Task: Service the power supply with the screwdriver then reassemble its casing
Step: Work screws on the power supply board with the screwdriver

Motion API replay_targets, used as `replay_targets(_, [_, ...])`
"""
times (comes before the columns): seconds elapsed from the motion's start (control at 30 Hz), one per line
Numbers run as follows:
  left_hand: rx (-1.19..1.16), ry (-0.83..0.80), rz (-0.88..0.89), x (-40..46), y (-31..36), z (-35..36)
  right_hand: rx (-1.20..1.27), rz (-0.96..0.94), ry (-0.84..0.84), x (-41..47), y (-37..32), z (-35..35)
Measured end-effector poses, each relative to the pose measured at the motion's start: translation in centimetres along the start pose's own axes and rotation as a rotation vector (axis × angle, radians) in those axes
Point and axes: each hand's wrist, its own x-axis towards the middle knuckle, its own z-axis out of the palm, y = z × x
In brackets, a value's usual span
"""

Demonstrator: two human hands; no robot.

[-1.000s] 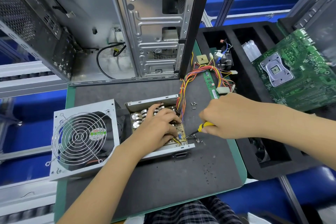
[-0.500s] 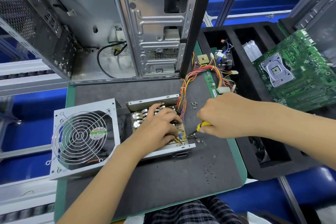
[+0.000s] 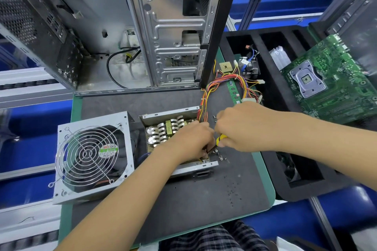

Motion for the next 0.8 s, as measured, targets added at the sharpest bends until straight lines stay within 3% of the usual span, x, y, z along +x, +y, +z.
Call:
replay_targets(0.2, [0.087,0.047,0.024,-0.3,0.1,0.5,-0.136,0.026,0.074,0.2,-0.5,0.3])
replay_targets(0.4, [0.024,0.063,0.011,-0.4,0.1,0.5,-0.061,0.032,-0.005,-0.3,-1.1,0.3])
replay_targets(0.8, [-0.329,0.113,-0.013,-2.0,-1.2,-1.8,-0.133,0.077,0.002,0.7,-2.0,-0.4])
